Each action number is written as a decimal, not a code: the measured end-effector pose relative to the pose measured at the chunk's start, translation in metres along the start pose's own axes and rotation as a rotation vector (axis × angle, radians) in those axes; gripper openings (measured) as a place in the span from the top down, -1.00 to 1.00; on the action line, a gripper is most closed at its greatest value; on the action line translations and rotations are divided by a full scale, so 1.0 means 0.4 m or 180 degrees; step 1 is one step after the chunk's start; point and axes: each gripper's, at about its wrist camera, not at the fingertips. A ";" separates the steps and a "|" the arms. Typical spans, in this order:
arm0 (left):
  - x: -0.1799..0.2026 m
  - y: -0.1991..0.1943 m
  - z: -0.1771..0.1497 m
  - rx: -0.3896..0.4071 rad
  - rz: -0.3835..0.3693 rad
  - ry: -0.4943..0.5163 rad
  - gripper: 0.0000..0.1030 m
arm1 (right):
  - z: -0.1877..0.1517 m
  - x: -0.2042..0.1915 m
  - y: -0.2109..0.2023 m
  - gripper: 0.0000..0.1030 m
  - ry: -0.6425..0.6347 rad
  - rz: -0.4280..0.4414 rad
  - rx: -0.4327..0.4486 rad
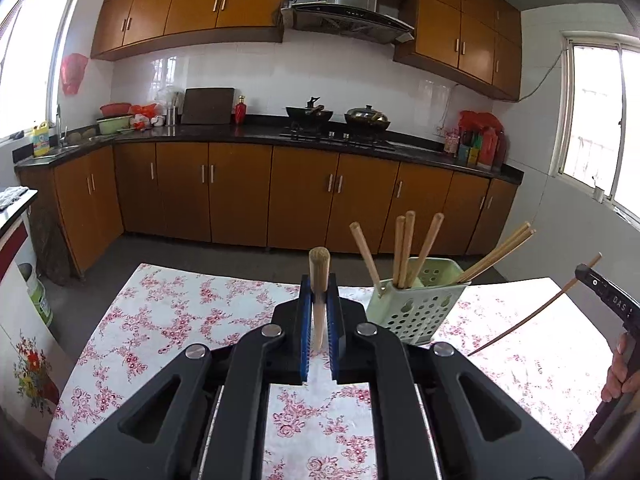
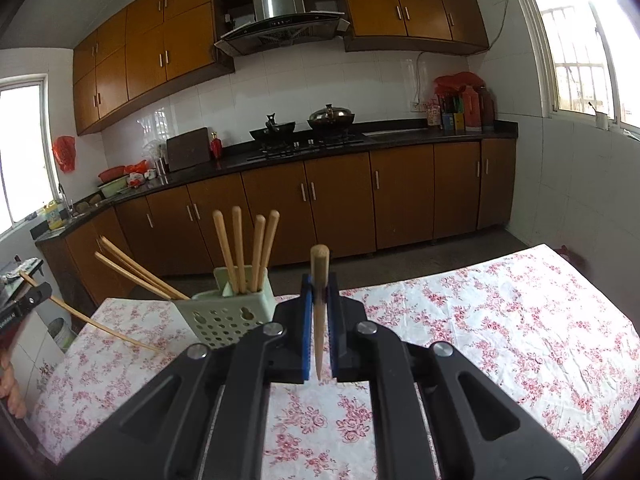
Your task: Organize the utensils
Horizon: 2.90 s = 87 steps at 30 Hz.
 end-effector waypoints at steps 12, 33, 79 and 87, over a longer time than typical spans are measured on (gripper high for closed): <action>0.120 -0.101 0.126 0.0367 -0.0549 0.0003 0.86 | 0.202 -0.094 -0.139 0.85 0.0057 0.0616 0.0652; 0.186 0.090 0.124 0.0249 -0.0348 -0.0096 0.86 | 0.192 -0.128 0.136 0.85 -0.0033 0.0466 0.0408; 0.072 -0.243 -0.336 0.0437 0.0273 0.0169 -0.96 | -0.366 -0.170 -0.255 -0.92 -0.0499 -0.0059 0.0166; 0.074 -0.245 -0.417 0.0346 0.0310 0.0144 -0.96 | -0.424 -0.182 -0.257 -0.92 -0.0592 -0.0091 0.0111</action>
Point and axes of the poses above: each gripper's, at about its wrist camera, not at the fingertips, and y roughly the way its jaws point, x to its right, z to its top, and after that the axes turned 10 degrees about z, right-handed
